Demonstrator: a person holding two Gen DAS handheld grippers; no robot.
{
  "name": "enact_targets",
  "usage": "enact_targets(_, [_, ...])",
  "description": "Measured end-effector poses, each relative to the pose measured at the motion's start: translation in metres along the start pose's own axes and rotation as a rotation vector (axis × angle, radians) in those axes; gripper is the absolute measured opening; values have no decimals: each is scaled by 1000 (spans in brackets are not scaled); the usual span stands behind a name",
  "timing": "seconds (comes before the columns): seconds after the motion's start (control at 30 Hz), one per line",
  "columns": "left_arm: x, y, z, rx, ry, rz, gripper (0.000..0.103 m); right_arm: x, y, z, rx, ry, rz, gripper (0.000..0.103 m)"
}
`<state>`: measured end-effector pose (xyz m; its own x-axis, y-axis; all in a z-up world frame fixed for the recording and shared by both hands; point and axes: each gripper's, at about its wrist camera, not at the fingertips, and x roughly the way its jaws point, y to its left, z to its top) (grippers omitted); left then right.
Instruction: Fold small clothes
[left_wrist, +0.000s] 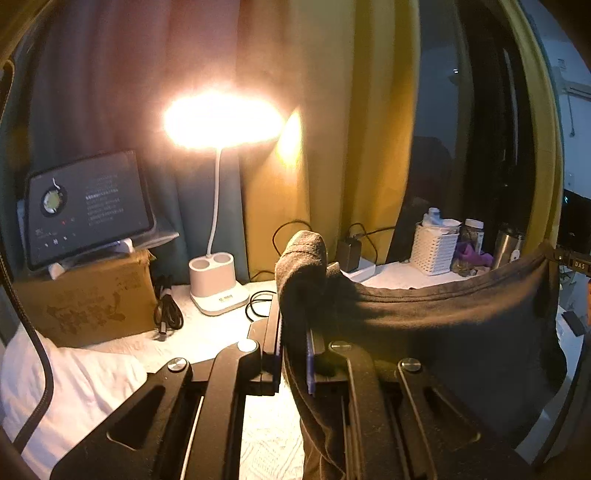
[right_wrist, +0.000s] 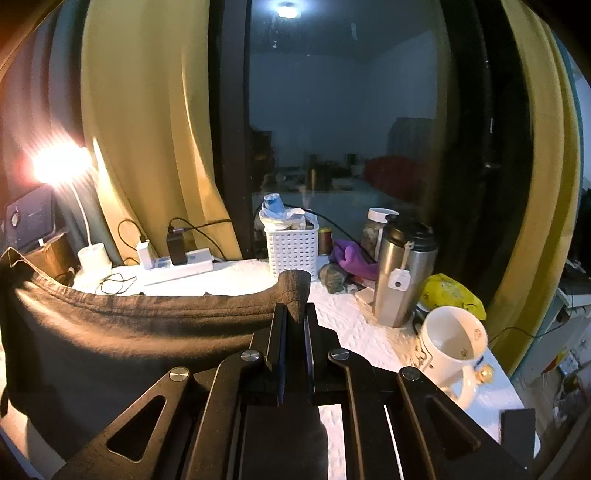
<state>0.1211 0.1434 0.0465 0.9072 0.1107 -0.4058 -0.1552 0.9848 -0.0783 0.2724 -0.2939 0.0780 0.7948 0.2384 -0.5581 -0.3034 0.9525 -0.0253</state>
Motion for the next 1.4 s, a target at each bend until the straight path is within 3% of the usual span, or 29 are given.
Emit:
enact_targets(0.3, [43,5,5,-9,45,17,8,55,0,15,-10,43,5,8])
enact_targets(0.67, [106,16,-6,-29,157,41,8,131,4,18,-24,124,11,8])
enact_targets(1.3, [191,40,-46,-38,362,65,8,243,12,-20,-44,324,-27,8])
enact_targets(1.4, [198,44,-49,-55,407,79,13,252,13,-27,-55,357,-37,8])
